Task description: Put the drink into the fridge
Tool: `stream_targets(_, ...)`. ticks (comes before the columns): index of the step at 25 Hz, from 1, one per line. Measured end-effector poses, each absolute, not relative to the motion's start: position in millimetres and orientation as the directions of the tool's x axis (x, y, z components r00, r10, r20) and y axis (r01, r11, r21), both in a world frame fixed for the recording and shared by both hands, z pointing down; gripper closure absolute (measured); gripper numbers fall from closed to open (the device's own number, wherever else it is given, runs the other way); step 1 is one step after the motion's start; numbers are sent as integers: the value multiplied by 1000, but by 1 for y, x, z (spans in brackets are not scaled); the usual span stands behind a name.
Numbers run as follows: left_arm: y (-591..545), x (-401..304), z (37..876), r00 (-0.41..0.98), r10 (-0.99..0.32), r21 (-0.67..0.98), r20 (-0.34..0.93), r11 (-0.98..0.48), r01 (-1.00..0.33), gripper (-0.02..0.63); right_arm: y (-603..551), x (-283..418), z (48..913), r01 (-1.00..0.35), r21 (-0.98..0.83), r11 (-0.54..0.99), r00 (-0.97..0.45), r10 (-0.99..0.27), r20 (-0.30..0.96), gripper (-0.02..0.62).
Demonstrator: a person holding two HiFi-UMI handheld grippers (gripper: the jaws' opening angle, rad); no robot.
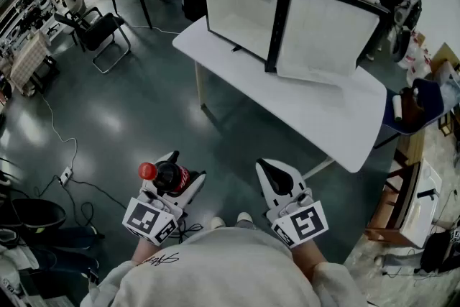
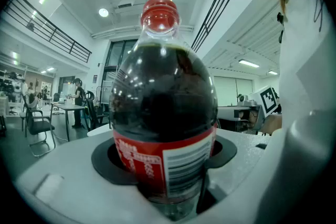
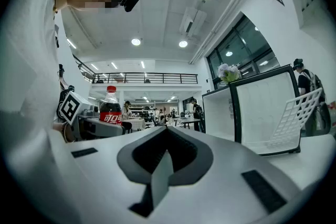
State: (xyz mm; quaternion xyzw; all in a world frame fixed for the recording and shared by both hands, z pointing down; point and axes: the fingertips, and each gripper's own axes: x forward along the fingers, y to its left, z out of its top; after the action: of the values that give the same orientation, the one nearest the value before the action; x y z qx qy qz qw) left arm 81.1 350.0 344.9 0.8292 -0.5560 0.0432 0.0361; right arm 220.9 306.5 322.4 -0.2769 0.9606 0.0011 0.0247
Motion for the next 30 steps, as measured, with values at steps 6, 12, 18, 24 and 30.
stream_targets(6,351,83,345,385,-917,10,104,-387,-922,285,308,220,324,-536,-11,844,-843,-536,-50,584)
stream_targets(12,354,83,344,385,-917,7,102,-387,-922,285,311,220,325,-540,-11,842,-840,-540,-46,584)
stream_targets(18,352,83,344,386,-916,9,107,-388,-922,285,309,221,326,-546,-17,838,-837,-546,-42,584)
stream_targets(24,355,81,343,390,-915,7,105,-392,-920,285,313,218,325,-548,-15,836,-835,-548,-41,584)
stream_targets(30,358,78,343,395,-914,3,94,-396,-918,285,317,215,326,-552,-9,834,-833,-552,-44,584)
